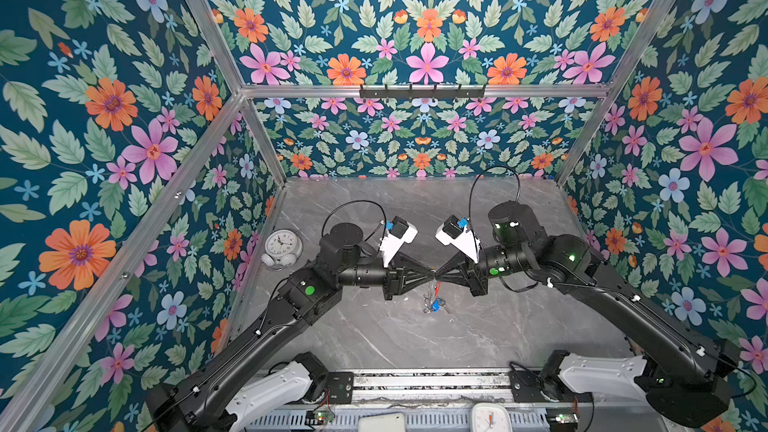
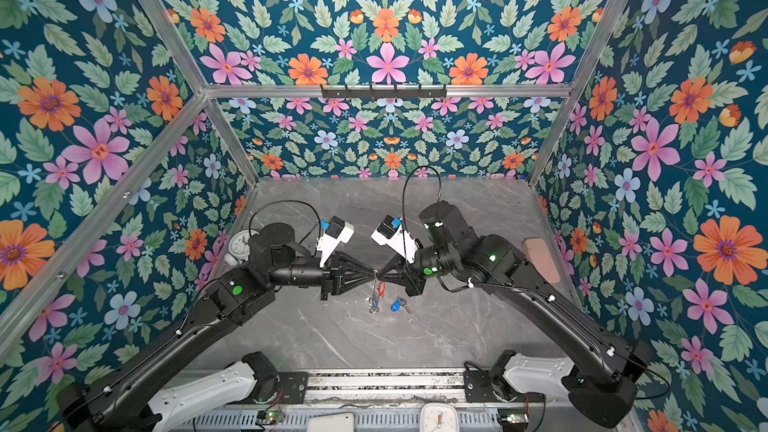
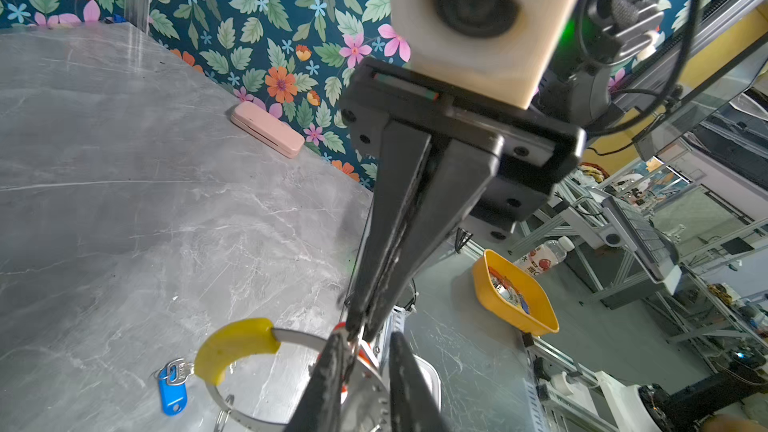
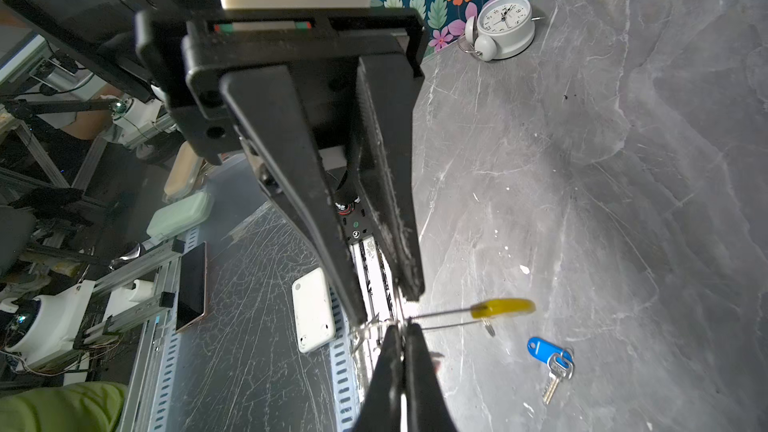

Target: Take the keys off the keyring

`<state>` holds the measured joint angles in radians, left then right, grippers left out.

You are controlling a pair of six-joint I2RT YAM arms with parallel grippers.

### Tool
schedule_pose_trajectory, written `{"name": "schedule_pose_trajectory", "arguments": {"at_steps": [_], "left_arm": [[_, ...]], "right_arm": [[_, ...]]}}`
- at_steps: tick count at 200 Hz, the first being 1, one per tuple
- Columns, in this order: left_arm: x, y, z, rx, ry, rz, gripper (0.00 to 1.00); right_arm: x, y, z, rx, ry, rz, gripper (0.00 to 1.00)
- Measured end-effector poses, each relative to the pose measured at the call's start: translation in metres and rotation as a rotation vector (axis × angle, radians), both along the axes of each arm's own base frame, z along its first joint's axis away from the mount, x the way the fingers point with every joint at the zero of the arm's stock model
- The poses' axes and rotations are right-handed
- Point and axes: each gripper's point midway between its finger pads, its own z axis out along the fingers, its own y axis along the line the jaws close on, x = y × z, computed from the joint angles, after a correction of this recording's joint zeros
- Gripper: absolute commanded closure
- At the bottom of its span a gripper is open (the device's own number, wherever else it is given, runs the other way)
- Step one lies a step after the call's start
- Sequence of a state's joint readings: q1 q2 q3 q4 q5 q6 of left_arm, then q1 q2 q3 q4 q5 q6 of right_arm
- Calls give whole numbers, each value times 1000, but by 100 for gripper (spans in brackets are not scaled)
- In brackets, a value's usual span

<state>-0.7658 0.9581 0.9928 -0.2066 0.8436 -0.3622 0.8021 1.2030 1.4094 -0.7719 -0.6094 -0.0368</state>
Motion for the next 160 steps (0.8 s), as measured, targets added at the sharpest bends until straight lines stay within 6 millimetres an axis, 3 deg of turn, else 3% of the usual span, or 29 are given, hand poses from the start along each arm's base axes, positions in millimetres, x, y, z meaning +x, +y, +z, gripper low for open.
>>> {"name": "schedule_pose_trajectory", "arguments": {"at_steps": [52,114,150,160], "left_arm": [[0,-2,-3,13,8,-16,82],[0,-3,-4,16,-25,-27,100],[1,-5,-8,12,-25,-33,100],[1,-4,-8,9,-32,-26,100]], "right_arm": [[0,0,-4,-14,14,2,100],[1,2,-4,-17,21,2,100],[0,2,-8,-35,30,-4,100],[0,2,-8,-35,29,-10,89]]}}
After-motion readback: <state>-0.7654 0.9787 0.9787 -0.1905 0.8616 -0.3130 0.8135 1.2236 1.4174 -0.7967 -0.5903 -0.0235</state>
